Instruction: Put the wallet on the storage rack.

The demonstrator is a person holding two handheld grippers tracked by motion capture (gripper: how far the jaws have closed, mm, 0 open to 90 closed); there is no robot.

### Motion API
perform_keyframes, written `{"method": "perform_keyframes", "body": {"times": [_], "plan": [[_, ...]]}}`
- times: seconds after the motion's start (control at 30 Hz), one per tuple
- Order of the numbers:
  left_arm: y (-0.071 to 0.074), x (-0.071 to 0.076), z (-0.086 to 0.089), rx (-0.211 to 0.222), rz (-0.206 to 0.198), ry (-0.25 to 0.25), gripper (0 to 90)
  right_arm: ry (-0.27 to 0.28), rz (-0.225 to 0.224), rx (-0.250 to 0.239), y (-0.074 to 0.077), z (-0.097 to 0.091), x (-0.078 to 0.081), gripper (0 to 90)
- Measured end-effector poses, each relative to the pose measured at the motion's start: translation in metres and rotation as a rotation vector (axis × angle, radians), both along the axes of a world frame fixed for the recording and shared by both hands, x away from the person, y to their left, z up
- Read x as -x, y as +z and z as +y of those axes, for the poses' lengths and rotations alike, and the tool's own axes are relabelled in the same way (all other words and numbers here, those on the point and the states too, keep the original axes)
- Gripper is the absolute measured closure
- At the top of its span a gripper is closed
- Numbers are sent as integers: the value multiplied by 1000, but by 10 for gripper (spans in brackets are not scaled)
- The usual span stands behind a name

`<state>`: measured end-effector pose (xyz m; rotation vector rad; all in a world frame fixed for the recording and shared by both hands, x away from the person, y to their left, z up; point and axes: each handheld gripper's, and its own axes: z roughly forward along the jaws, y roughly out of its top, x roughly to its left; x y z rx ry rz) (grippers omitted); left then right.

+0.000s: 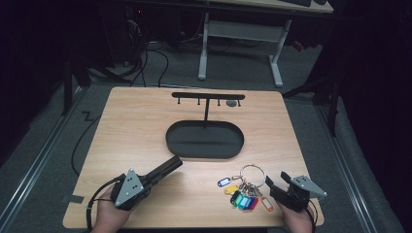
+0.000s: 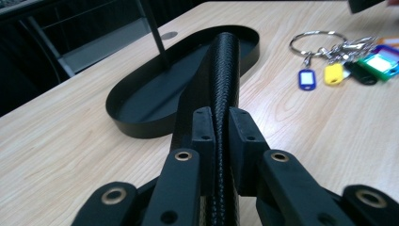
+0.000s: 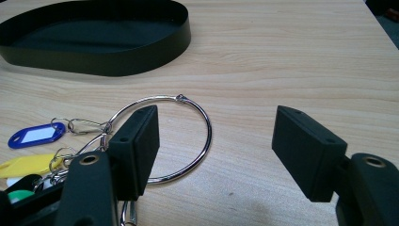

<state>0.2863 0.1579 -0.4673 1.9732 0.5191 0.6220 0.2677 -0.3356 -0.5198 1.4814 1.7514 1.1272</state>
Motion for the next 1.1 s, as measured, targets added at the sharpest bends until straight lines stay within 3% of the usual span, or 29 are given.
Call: {"method": "perform_keyframes", "body": {"times": [0.4,0.67,1.1], "plan": [[10,13,-10,26,28,-57,820,-1,1,-1,0,-1,0,328],[18,21,-15,66,61,-99,819,1,3,0,0,-1,0,330],[13,17,-16,79,122,-105,818,3,5,1,-1,-1,-1,331]]}}
